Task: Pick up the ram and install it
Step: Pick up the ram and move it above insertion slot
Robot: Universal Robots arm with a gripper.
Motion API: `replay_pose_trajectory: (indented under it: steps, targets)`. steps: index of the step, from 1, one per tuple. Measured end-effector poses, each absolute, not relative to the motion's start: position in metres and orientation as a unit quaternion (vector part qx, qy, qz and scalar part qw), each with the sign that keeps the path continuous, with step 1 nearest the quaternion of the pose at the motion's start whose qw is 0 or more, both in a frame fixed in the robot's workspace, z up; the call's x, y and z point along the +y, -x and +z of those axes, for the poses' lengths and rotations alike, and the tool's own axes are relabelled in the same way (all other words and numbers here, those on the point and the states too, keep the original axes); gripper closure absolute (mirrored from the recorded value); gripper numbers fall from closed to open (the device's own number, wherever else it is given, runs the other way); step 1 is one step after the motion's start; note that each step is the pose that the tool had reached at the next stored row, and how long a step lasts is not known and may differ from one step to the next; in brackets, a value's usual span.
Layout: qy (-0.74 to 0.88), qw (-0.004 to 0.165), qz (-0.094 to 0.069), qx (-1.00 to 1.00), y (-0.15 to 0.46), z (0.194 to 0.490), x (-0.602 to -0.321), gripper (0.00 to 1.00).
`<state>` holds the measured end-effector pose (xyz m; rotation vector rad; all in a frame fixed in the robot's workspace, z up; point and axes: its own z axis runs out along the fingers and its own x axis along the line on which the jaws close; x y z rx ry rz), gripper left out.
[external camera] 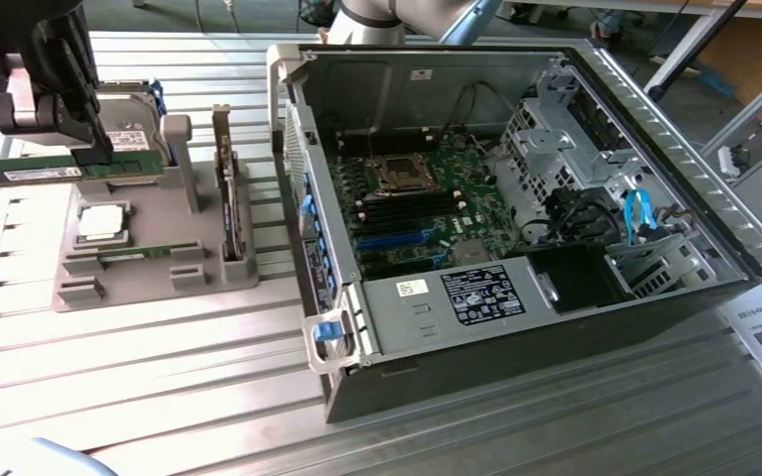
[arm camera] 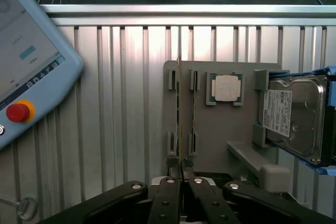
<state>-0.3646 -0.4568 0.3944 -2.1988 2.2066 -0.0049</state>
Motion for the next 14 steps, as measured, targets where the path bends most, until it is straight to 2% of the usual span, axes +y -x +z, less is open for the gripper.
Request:
replay_pose_trajectory:
  steps: [14]
  targets:
    - [0.706, 0.013, -0.002, 0.708, 0.328, 0.394, -0.457, 0.88]
